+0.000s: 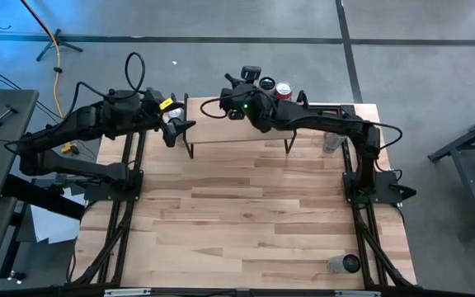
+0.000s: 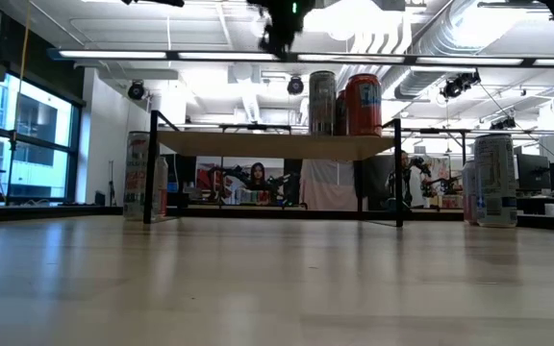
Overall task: Place canned beverage on shelf
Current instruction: Put the black orange soda can on the shelf
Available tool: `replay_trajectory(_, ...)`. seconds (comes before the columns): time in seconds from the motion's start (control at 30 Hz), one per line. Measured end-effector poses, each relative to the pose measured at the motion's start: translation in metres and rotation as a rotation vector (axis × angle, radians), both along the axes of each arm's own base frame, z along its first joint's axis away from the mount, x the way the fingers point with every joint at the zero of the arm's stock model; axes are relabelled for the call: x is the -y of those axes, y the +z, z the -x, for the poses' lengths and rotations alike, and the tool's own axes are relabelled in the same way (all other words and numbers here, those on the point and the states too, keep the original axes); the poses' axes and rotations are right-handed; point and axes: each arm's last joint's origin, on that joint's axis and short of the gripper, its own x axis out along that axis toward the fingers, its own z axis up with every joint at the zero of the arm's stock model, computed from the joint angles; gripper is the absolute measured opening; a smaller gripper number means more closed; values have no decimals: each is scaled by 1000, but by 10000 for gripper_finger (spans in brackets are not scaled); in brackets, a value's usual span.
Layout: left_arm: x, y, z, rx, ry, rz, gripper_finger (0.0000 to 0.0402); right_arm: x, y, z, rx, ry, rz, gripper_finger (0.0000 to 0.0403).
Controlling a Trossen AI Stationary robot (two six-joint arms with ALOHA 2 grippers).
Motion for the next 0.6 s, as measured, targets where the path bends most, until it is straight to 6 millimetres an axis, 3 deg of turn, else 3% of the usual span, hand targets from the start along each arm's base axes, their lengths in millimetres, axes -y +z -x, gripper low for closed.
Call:
replay_trajectory(0.2,1,1,-1,-13,-57,-34,337,-12,48,30,139,99,-285,0)
replay_trajectory(0.4,3,8,1,51,-115,-87,337,-29,81,93,177,119,-490,0)
replay_trajectory(0.6,6,-6,-2,318,-222,-130,337,-56,111,154,236,158,-618,0)
